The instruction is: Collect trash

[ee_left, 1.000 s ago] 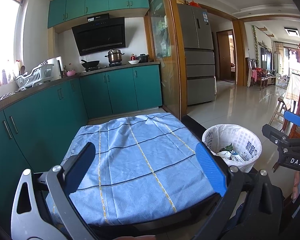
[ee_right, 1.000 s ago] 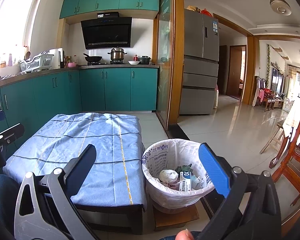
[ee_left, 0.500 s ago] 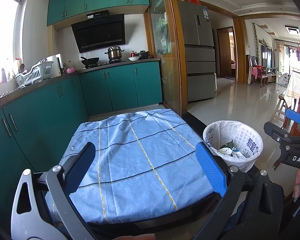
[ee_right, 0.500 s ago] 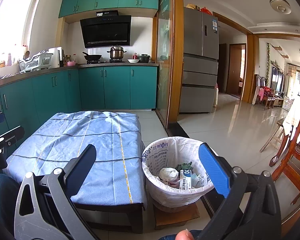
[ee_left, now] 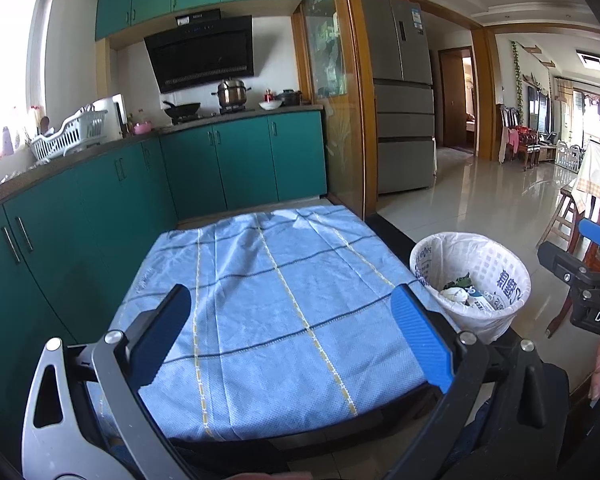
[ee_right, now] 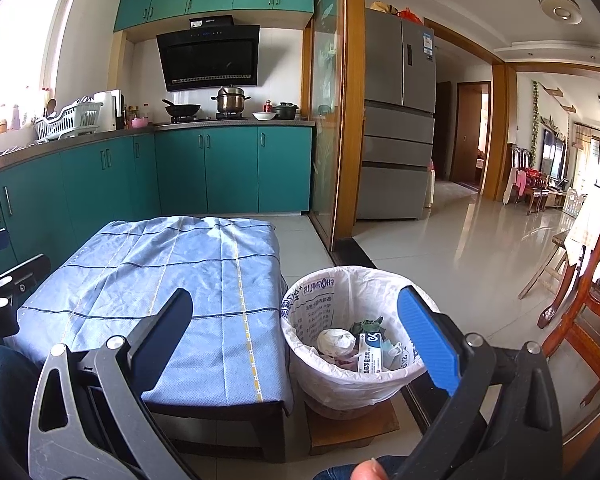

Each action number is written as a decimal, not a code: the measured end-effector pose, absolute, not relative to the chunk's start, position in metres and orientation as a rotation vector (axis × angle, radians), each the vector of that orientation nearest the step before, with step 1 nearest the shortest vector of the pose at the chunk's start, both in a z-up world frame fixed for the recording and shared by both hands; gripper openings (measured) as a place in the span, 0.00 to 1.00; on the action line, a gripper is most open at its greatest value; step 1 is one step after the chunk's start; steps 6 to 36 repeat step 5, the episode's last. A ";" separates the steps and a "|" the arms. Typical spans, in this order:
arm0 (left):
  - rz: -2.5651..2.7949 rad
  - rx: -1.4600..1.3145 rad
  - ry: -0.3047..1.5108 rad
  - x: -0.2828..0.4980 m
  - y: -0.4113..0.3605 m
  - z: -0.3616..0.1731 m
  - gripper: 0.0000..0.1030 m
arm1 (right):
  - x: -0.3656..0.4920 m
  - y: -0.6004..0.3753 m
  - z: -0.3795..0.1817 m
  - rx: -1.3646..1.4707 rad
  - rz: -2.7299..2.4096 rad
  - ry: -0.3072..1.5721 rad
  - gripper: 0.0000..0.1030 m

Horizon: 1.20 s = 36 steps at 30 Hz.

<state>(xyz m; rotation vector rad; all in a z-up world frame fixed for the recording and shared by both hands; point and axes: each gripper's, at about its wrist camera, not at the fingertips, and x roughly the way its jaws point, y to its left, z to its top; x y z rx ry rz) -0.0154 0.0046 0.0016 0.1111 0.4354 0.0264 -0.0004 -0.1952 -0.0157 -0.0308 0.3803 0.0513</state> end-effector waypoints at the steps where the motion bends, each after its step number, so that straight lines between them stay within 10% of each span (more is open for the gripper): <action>1: 0.033 0.113 0.447 -0.013 0.005 -0.001 0.97 | 0.000 -0.195 -0.016 -0.031 0.052 0.382 0.97; 36: 0.070 0.137 0.483 0.003 0.007 -0.015 0.97 | -0.002 -0.193 -0.012 -0.011 0.086 0.374 0.97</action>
